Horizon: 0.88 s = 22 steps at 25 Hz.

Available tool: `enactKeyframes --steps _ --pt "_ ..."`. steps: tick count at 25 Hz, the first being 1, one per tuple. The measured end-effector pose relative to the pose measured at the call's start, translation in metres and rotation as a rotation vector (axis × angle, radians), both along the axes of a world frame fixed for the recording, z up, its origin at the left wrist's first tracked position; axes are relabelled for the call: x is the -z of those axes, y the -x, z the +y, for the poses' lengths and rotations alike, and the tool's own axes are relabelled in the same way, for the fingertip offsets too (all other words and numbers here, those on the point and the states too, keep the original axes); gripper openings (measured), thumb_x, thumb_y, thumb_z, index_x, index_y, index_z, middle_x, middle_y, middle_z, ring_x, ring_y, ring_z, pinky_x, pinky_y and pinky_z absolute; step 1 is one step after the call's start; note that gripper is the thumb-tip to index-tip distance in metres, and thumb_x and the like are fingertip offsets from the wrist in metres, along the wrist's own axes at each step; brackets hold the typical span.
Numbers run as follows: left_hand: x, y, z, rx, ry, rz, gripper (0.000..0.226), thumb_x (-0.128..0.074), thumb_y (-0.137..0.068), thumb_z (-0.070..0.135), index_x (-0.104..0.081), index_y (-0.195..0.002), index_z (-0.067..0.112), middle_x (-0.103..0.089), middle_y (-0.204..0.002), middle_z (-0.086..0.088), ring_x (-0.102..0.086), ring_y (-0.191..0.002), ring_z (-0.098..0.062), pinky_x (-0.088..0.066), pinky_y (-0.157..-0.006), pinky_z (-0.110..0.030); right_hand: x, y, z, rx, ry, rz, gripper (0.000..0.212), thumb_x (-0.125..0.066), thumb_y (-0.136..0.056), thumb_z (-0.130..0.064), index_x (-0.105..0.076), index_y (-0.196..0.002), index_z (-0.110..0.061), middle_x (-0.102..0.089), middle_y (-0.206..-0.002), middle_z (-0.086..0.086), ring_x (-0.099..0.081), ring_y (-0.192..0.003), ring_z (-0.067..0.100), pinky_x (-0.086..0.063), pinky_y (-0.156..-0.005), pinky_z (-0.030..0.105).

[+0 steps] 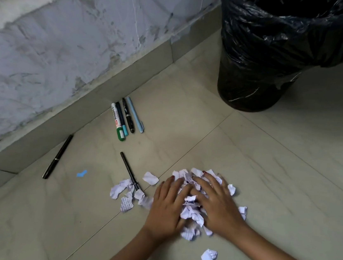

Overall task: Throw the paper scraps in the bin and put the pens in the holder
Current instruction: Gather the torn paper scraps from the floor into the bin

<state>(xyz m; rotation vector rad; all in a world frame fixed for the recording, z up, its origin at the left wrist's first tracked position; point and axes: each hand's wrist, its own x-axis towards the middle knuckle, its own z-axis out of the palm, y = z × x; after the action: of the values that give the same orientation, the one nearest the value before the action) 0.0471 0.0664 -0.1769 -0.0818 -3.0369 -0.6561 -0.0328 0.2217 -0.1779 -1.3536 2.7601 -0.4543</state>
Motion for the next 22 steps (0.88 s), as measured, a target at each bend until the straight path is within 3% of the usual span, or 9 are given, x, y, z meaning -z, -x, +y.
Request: enactKeyframes --steps 3,5,6,8,10,13,15,19,22 --pt "0.001 0.032 0.000 -0.005 -0.050 -0.048 0.058 -0.066 -0.068 0.026 -0.041 -0.118 0.012 -0.064 -0.098 -0.009 -0.048 -0.086 -0.018 -0.041 -0.075 -0.031 -0.003 0.021 -0.008 -0.029 0.005 -0.031 0.047 -0.061 -0.061 -0.026 -0.051 -0.106 -0.022 -0.054 -0.106 0.002 -0.048 -0.086 0.023 -0.041 -0.073 0.033" --pt "-0.012 0.059 -0.004 -0.016 -0.031 -0.198 0.060 -0.077 -0.055 0.029 -0.047 -0.104 0.011 -0.071 -0.076 -0.006 -0.061 -0.067 -0.015 -0.046 -0.058 -0.021 -0.016 0.041 -0.014 -0.056 -0.056 -0.130 0.070 -0.079 -0.033 -0.016 -0.049 -0.096 -0.017 -0.057 -0.084 0.004 -0.055 -0.064 0.021 -0.048 -0.053 0.025" --pt "-0.028 0.073 -0.006 -0.043 -0.053 -0.261 0.061 -0.075 -0.058 0.033 -0.049 -0.107 0.010 -0.072 -0.079 -0.008 -0.067 -0.067 -0.017 -0.047 -0.059 -0.022 -0.030 0.051 -0.016 -0.033 -0.066 -0.214 0.073 -0.083 -0.025 -0.009 -0.050 -0.090 -0.014 -0.058 -0.077 0.006 -0.059 -0.059 0.022 -0.049 -0.049 0.022" --pt "-0.064 0.102 -0.010 -0.073 -0.167 -0.144 0.059 -0.044 -0.074 0.044 -0.048 -0.120 0.007 -0.071 -0.098 -0.017 -0.067 -0.087 -0.031 -0.049 -0.074 -0.030 -0.073 0.073 -0.021 0.071 -0.001 -0.288 0.047 -0.076 -0.050 0.003 -0.055 -0.091 -0.007 -0.058 -0.087 0.014 -0.062 -0.074 0.032 -0.048 -0.062 0.027" --pt "-0.115 0.132 -0.010 -0.070 -0.313 0.044 0.061 -0.025 -0.074 0.041 -0.053 -0.115 0.006 -0.070 -0.096 -0.020 -0.064 -0.087 -0.036 -0.049 -0.072 -0.037 -0.129 0.095 -0.026 0.211 0.157 -0.283 0.032 -0.055 -0.067 0.012 -0.057 -0.096 -0.001 -0.056 -0.097 0.020 -0.059 -0.086 0.038 -0.045 -0.070 0.036" --pt "-0.212 0.188 -0.009 0.032 -0.322 0.328 0.034 -0.031 -0.083 0.028 -0.053 -0.092 0.004 -0.068 -0.085 -0.022 -0.062 -0.077 -0.038 -0.042 -0.058 -0.036 -0.224 0.137 -0.026 0.300 0.397 -0.016 0.040 -0.054 -0.063 0.014 -0.058 -0.099 -0.003 -0.057 -0.095 0.022 -0.059 -0.086 0.043 -0.052 -0.072 0.047" --pt "-0.264 0.234 -0.002 0.055 -0.304 0.422 0.023 -0.035 -0.084 0.018 -0.052 -0.090 0.003 -0.067 -0.087 -0.023 -0.060 -0.079 -0.038 -0.037 -0.058 -0.035 -0.272 0.179 -0.024 0.347 0.407 0.129 0.037 -0.052 -0.066 0.011 -0.057 -0.100 -0.002 -0.060 -0.099 0.023 -0.059 -0.090 0.042 -0.051 -0.073 0.042" --pt "-0.295 0.328 0.025 -0.020 -0.198 0.359 0.026 -0.041 -0.089 0.017 -0.049 -0.110 0.003 -0.063 -0.108 -0.023 -0.056 -0.098 -0.042 -0.044 -0.076 -0.040 -0.306 0.274 -0.011 0.473 0.303 0.188 0.022 -0.045 -0.080 0.006 -0.057 -0.098 0.001 -0.063 -0.106 0.027 -0.058 -0.098 0.038 -0.024 -0.059 0.021" --pt "-0.272 0.364 0.039 -0.072 -0.213 0.206 0.038 -0.050 -0.086 0.026 -0.041 -0.117 0.006 -0.052 -0.121 -0.021 -0.051 -0.106 -0.040 -0.042 -0.082 -0.041 -0.280 0.316 0.006 0.468 0.209 0.012 0.032 -0.052 -0.080 -0.003 -0.053 -0.113 -0.004 -0.057 -0.116 0.021 -0.052 -0.109 0.036 -0.030 -0.070 0.023"
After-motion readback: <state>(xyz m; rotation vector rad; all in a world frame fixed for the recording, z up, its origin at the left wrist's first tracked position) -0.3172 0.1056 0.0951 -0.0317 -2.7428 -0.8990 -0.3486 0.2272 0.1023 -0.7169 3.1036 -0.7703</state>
